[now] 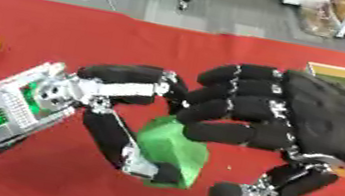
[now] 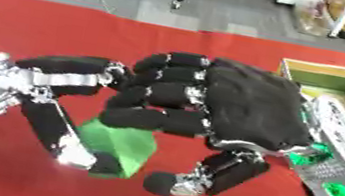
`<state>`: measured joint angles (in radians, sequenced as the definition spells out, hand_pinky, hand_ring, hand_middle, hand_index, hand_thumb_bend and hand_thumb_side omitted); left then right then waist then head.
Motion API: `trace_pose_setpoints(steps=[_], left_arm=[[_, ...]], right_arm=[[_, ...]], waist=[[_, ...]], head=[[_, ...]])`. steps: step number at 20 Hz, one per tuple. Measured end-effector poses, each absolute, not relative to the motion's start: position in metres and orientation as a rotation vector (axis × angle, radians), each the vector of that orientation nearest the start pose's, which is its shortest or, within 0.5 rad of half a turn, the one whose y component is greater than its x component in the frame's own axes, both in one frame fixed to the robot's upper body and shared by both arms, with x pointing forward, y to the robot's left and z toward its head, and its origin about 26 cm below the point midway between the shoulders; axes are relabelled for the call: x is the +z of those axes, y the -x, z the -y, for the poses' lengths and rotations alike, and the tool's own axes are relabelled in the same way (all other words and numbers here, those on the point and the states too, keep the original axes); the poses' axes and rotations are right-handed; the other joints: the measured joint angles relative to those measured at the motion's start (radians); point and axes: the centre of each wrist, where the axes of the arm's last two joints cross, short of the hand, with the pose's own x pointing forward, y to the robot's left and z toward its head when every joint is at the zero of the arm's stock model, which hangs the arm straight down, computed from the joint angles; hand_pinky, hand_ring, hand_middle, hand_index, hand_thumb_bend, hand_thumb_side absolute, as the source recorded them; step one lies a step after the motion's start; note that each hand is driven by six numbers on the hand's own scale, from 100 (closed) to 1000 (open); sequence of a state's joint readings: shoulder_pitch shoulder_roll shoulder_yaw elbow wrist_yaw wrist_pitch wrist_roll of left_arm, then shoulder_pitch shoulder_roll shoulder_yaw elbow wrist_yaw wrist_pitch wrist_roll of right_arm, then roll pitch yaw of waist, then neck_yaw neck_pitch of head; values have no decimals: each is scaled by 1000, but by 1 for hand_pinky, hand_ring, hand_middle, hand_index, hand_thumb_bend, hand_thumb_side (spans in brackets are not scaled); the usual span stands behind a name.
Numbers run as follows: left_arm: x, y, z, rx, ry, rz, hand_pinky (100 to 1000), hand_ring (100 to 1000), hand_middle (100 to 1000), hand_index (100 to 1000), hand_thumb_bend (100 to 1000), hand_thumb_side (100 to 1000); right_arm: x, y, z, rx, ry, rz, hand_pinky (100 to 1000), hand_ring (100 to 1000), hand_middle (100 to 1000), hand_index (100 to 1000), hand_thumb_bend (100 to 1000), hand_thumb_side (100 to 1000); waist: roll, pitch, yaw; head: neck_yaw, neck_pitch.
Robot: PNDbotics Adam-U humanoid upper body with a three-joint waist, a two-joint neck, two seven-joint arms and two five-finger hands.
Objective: Pick up the objects with one hand, pass them to the other hand, and then place them into the box on the other side of the table.
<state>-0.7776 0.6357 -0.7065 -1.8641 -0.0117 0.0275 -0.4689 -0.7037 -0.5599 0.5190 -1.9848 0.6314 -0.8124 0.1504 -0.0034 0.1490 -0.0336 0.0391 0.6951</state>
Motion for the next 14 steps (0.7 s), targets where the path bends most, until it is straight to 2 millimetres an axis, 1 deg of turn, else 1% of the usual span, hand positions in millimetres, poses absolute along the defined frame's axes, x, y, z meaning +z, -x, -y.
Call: trace_pose_setpoints(steps=[3, 8, 14], left_arm=[[223, -313, -131, -1875, 180, 1771, 669, 497, 439, 570, 100, 261], [227, -311, -121, -1918, 191, 1761, 668, 497, 439, 569, 100, 261], [232, -305, -117, -1931, 222, 1755, 667, 495, 438, 567, 100, 264]], right_arm=[[253, -296, 147, -1655, -153, -2086, 837, 812, 818, 1000, 311, 435], [252, -296, 146, -1667, -171, -2055, 846, 821, 824, 1000, 301, 451], [249, -296, 146, -1681, -187, -2036, 850, 822, 824, 1000, 286, 454]], waist=[[0, 0, 1], [0, 0, 3], [0, 0, 3]], head=[[0, 6], [0, 7], [0, 7]])
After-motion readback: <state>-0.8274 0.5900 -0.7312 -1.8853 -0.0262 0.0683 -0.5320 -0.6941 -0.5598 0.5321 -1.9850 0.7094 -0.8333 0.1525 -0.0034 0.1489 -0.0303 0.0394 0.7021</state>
